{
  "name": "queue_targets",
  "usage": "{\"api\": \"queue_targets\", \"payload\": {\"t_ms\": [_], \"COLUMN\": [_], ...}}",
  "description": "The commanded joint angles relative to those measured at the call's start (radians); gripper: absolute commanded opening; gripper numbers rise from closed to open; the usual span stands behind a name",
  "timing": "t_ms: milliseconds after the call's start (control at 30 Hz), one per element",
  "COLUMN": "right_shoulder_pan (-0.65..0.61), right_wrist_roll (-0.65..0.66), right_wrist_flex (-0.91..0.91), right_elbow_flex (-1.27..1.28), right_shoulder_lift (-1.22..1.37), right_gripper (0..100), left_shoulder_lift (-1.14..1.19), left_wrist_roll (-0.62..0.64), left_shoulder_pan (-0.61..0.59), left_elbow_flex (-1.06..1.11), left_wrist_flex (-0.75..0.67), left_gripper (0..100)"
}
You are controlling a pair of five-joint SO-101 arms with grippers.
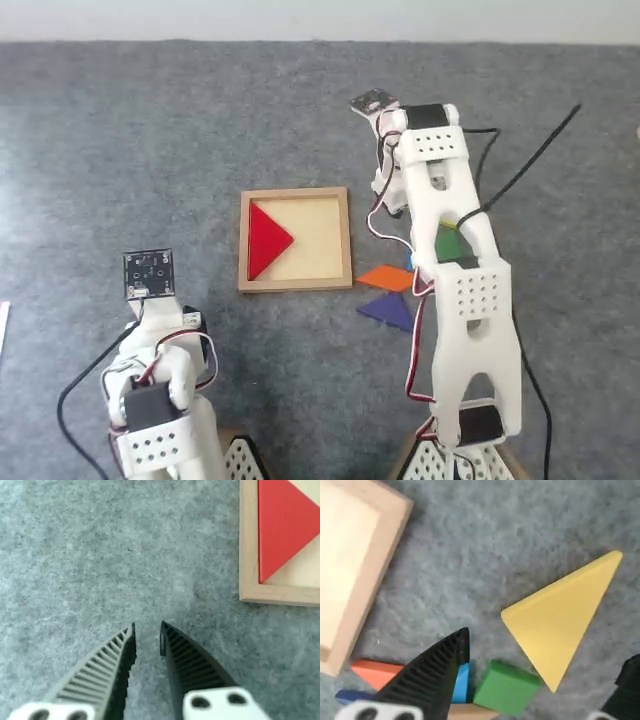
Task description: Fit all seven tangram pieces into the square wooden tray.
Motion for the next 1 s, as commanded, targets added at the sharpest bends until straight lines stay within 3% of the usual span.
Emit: {"api": "queue_targets", "payload": {"t_ms": [0,433,633,967], "right_shoulder_pan": [0.013,0.07,0.051,0.027], "right_wrist_roll": [0.012,0.02,0.078,0.124], "right_wrist_flex": [-0.008,-0.035,-0.019,0.015], "right_elbow_flex": [-0.061,-0.155,-0.33,-0.416], "right_shoulder_lift": [0.012,0.15,0.262,0.32], "right_gripper": [45.3,44.5,29.7,32.1], "left_shoulder_lift": [-0.018,-0.018,-0.018,-0.018], "left_wrist_roll": [-0.002,-0.002,-0.002,-0.002], "left_shoulder_pan": [-0.008,-0.008,-0.008,-0.008], "left_elbow_flex": [-0.012,-0.012,-0.012,-0.012], "left_wrist_flex": [0.003,0.003,0.003,0.003], "left_gripper": [8,8,8,8]}}
